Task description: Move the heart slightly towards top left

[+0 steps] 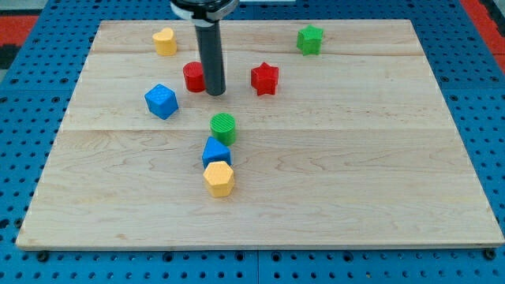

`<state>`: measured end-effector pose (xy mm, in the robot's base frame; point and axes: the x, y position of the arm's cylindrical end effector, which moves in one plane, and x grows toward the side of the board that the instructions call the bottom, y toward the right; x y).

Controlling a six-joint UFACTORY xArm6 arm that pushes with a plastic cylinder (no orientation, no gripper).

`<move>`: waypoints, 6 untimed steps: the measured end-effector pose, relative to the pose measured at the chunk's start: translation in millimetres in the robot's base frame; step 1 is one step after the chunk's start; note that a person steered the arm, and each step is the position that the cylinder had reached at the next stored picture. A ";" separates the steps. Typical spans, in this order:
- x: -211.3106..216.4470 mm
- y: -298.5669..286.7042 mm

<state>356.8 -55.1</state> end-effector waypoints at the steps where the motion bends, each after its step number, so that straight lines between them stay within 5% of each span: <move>1: -70.8 -56.4; 4: -106.4 -90.1; 6: -26.9 0.0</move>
